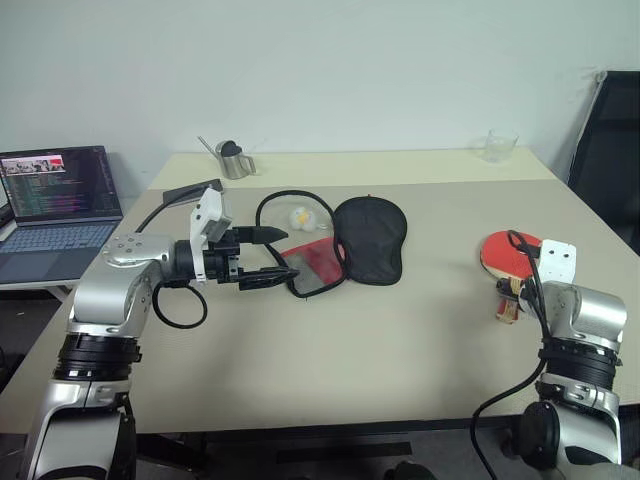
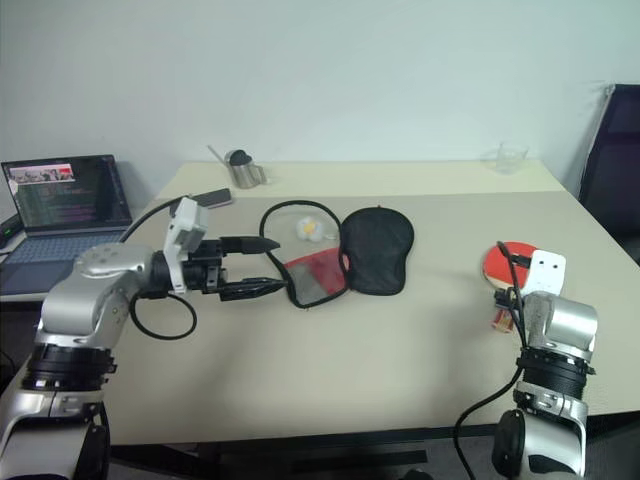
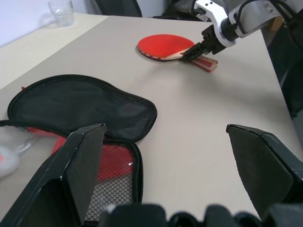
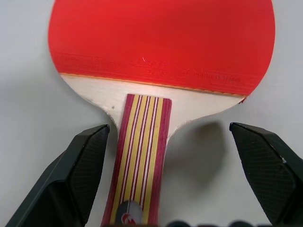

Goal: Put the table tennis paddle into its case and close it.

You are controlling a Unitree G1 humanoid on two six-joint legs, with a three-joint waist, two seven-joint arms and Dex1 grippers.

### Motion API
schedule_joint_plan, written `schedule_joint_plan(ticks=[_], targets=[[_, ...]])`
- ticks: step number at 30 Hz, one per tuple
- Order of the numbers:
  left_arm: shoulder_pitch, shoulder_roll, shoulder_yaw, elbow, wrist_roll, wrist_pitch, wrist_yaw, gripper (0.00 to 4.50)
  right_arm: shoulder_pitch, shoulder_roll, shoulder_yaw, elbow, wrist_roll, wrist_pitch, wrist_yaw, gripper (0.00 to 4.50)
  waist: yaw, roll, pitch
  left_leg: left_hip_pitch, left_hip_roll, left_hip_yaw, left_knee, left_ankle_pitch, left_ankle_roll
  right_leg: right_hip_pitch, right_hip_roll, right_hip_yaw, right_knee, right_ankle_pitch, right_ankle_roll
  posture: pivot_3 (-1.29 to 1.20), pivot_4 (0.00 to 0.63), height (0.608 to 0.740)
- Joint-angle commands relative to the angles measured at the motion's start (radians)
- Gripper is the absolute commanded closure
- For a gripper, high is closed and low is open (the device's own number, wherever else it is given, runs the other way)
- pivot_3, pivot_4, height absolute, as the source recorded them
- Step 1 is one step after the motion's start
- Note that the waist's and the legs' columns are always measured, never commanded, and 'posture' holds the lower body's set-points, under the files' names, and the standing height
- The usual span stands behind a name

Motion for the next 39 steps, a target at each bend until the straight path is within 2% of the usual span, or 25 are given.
schedule_joint_plan(ticks=[1, 4, 17, 18, 21, 26, 28, 39], targets=[[0.012, 0.004, 0.023, -0.055, -0.016, -0.001, 0.022, 0.04, -0.038, 0.009, -0.012, 0.007, 0.01, -0.028, -0.042, 0.0, 0.0, 0.0, 0.0, 0.0, 0.0, 0.0, 0.0, 0.0, 0.0, 0.0, 0.0, 0.0, 0.0, 0.0, 0.0, 0.0, 0.15, 0.74], [0.029, 0.007, 0.031, -0.077, -0.026, 0.007, 0.037, 0.04, -0.06, 0.035, -0.042, 0.024, 0.023, -0.032, -0.077, 0.0, 0.0, 0.0, 0.0, 0.0, 0.0, 0.0, 0.0, 0.0, 0.0, 0.0, 0.0, 0.0, 0.0, 0.0, 0.0, 0.0, 0.15, 0.74], [0.059, 0.015, 0.048, -0.115, -0.035, 0.021, 0.077, 0.04, -0.092, 0.044, -0.001, 0.152, 0.035, -0.144, -0.137, 0.0, -0.004, 0.0, 0.0, 0.001, 0.0, 0.001, 0.0, 0.0, 0.0, 0.001, 0.0, 0.001, 0.0, 0.0, 0.0, 0.0, 0.15, 0.74], [0.061, 0.017, 0.05, -0.118, -0.036, 0.021, 0.078, 0.0, -0.088, 0.044, -0.001, 0.154, 0.032, -0.149, -0.148, 0.39, -0.004, 0.0, 0.0, 0.001, 0.0, 0.001, 0.0, 0.0, 0.0, 0.001, 0.0, 0.001, 0.0, 0.0, 0.0, 0.0, 0.15, 0.74], [0.066, 0.019, 0.054, -0.123, -0.038, 0.022, 0.084, 0.0, -0.083, 0.042, -0.001, 0.159, 0.036, -0.155, -0.165, 1.16, -0.004, 0.0, 0.0, 0.002, 0.0, 0.001, 0.0, 0.0, 0.0, 0.001, 0.0, 0.001, 0.0, 0.0, 0.0, 0.0, 0.15, 0.74], [0.068, 0.022, 0.059, -0.127, -0.04, 0.024, 0.089, 0.0, -0.083, 0.036, 0.008, 0.165, 0.036, -0.164, -0.18, 2.85, 0.0, 0.0, 0.0, 0.001, 0.0, 0.001, 0.0, 0.0, 0.0, 0.001, 0.0, 0.0, -0.001, 0.0, 0.0, 0.0, 0.15, 0.74], [0.067, 0.022, 0.061, -0.127, -0.04, 0.024, 0.091, 0.0, -0.083, 0.035, 0.01, 0.166, 0.039, -0.166, -0.183, 3.35, 0.0, 0.0, 0.0, 0.001, 0.0, 0.0, 0.0, 0.0, 0.001, 0.001, 0.0, 0.0, -0.001, 0.0, 0.0, 0.0, 0.15, 0.74], [0.059, 0.026, 0.056, -0.109, -0.039, 0.017, 0.095, 0.0, -0.127, 0.051, -0.002, 0.111, 0.105, -0.165, -0.163, 3.39, -0.001, 0.0, 0.0, 0.001, 0.0, 0.0, -0.001, 0.0, 0.001, 0.001, 0.0, 0.0, -0.001, 0.0, 0.0, 0.0, 0.15, 0.74]])
